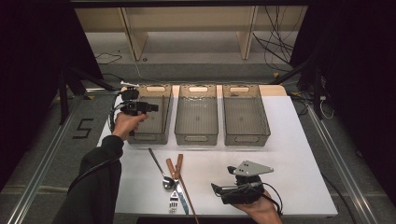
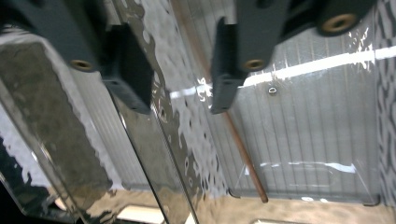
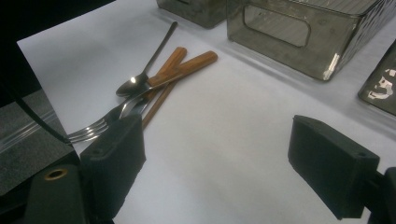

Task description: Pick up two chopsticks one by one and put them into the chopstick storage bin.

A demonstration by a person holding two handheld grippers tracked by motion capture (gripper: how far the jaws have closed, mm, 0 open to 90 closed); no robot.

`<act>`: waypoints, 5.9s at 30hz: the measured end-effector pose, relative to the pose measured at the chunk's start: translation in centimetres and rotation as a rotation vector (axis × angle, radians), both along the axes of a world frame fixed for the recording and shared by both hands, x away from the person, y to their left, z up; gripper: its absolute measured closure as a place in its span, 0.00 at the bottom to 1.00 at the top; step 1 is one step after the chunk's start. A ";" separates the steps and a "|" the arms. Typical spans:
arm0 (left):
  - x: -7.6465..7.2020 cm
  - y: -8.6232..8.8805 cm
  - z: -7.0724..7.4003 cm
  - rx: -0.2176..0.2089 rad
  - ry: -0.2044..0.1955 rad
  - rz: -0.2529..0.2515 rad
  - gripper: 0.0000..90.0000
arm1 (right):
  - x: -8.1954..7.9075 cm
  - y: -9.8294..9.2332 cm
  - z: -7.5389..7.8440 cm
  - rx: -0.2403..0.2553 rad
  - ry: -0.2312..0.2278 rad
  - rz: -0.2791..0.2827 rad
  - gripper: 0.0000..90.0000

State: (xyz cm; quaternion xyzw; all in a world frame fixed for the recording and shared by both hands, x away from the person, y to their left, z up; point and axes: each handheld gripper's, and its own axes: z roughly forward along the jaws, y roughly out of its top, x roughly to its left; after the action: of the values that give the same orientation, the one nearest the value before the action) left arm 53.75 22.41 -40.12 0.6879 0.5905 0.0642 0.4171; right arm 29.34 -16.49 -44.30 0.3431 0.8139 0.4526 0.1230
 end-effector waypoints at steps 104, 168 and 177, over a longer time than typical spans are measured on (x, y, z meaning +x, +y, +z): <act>-16.3 -0.2 -2.4 -0.096 -0.201 -0.175 0.20 | -2.2 3.1 -2.6 -0.376 0.199 0.042 0.96; -18.8 -6.7 -4.7 -0.313 -0.025 -0.299 0.23 | -0.7 6.7 4.2 -0.184 -0.080 0.116 0.96; -18.9 -6.6 -4.3 -0.417 -0.023 -0.296 0.34 | -1.0 7.6 4.3 -0.160 -0.111 0.132 0.96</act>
State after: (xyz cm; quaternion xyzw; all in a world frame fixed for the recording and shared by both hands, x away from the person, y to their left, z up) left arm 34.87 15.84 -44.44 0.6650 0.4791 -0.1127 0.5617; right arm 28.39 -8.91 -39.96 0.2521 0.8601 0.4116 0.1648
